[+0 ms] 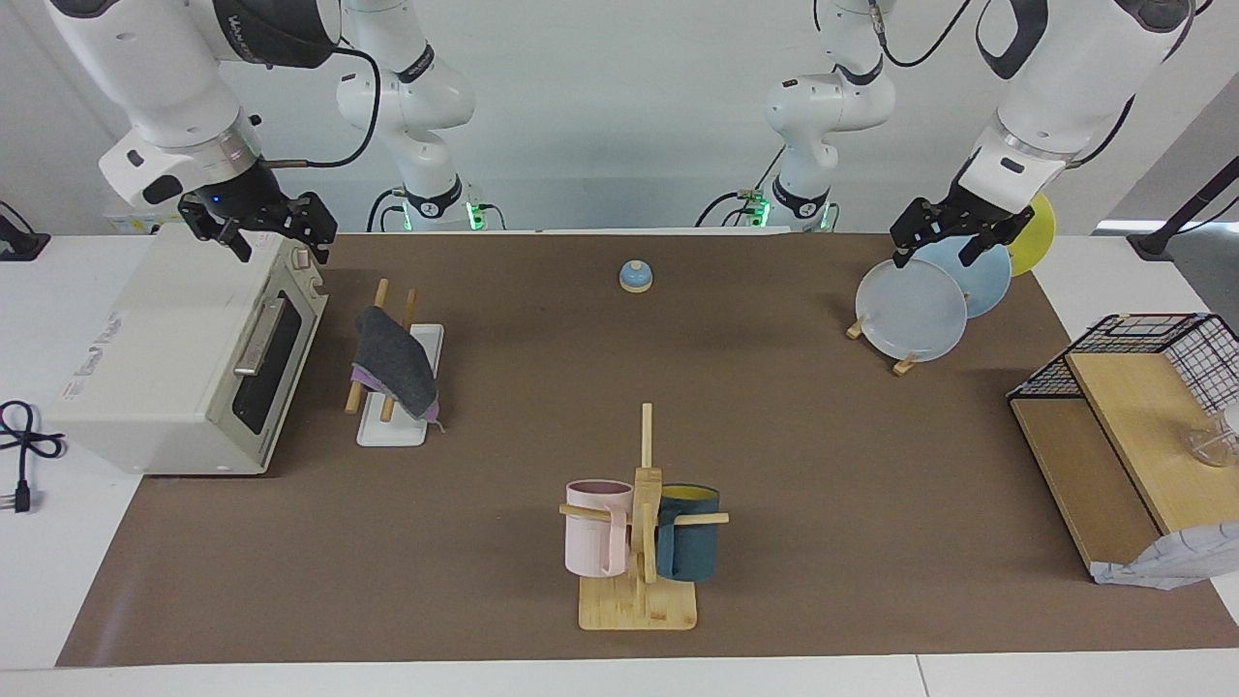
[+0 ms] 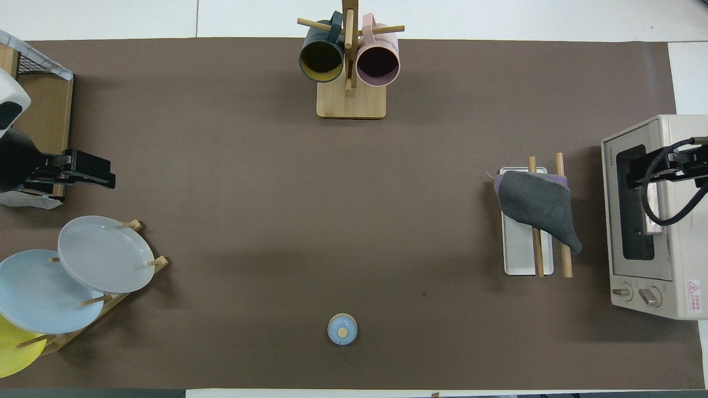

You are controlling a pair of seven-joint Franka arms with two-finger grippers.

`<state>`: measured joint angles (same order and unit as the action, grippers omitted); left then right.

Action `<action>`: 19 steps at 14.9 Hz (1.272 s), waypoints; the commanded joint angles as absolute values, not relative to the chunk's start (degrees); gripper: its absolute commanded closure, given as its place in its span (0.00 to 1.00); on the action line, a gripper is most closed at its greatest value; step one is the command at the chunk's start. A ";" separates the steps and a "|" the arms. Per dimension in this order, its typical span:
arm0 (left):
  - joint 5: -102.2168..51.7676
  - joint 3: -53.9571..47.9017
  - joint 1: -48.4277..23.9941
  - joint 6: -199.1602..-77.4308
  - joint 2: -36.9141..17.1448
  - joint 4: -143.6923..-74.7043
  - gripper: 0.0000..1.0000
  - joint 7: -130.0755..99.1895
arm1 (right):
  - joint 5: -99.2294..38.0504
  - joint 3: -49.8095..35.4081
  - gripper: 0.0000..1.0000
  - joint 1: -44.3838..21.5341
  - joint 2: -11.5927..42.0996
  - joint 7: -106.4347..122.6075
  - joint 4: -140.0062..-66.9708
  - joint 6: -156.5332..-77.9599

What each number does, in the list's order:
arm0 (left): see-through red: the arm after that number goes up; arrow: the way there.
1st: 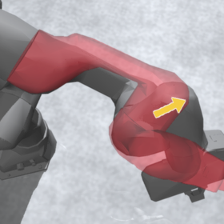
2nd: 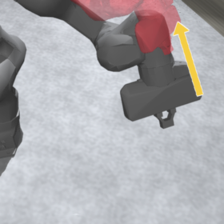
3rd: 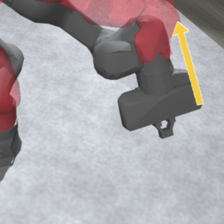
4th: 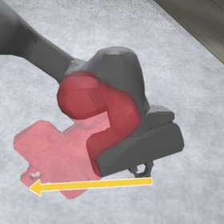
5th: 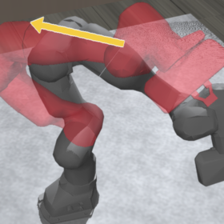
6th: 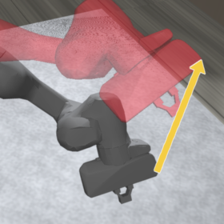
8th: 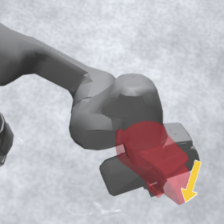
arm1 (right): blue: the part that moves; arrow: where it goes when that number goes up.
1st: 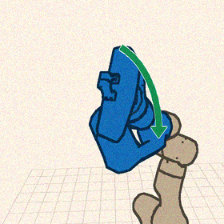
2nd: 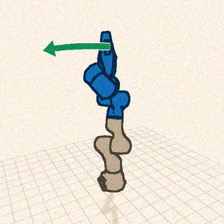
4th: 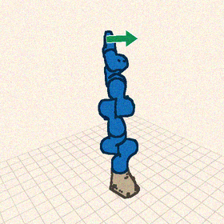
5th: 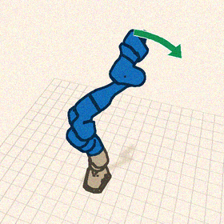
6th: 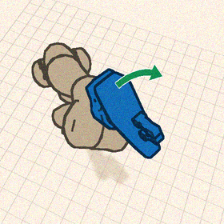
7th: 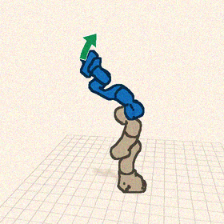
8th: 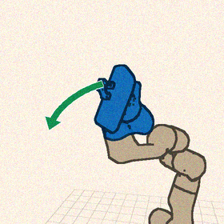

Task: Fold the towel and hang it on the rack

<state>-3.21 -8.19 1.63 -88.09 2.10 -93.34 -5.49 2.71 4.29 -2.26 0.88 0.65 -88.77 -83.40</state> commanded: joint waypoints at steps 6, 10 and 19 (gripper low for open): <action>-0.26 -7.47 0.44 -87.80 1.85 -92.72 0.00 -4.66 | 1.50 4.13 0.00 -2.20 0.62 1.14 -87.19 -83.41; -0.26 -7.56 1.05 -88.50 2.37 -93.07 0.00 -4.57 | 1.49 4.31 0.00 -1.50 0.62 1.14 -87.10 -84.55; -0.26 -7.29 1.32 -88.15 2.64 -93.52 0.00 -5.01 | 1.41 4.48 0.00 -1.67 0.35 1.05 -87.63 -84.64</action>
